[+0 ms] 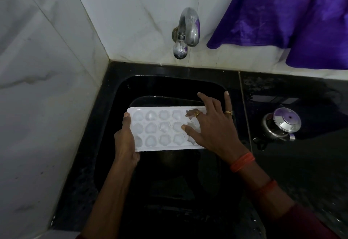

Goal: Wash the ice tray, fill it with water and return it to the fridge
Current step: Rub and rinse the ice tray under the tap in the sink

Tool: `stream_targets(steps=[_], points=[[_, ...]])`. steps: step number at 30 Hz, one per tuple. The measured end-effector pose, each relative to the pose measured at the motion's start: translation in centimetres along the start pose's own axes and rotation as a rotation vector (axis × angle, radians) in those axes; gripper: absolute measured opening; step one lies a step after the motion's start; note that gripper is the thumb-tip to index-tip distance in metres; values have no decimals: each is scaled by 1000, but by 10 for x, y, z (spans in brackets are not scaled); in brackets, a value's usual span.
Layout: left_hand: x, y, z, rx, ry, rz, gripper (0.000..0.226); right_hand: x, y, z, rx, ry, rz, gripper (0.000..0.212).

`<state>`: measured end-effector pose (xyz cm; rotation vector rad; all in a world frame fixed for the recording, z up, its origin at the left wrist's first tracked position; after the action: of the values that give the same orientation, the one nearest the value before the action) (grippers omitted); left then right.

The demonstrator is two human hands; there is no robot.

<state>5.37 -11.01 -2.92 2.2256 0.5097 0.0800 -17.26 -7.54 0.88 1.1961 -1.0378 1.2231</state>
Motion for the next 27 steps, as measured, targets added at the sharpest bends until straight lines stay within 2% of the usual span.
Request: stream_targets(steps=[5,12,19,27], points=[[0,-2,0,0,7,-14,44,-4,2,0,-3,-25,-23,60],[-1,-1,-3,2,13,-16,42,2,6,1,-34,43,46,53],[-2,-1,0,3,10,-8,43,1,5,-1,6,58,28,58],[-5,0,-4,4,9,4,42,10,1,2,-2,135,164,40]])
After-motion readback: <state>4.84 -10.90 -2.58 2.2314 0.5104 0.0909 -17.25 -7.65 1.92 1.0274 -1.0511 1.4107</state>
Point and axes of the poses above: each hand's wrist, its own z-axis towards the middle knuckle, its own x-axis out of the back of the hand, y = z × x, the point moved 3 cm from there along z, towards the middle knuckle, and after that the axes turned 5 degrees about -z, right-handed, at the moved point
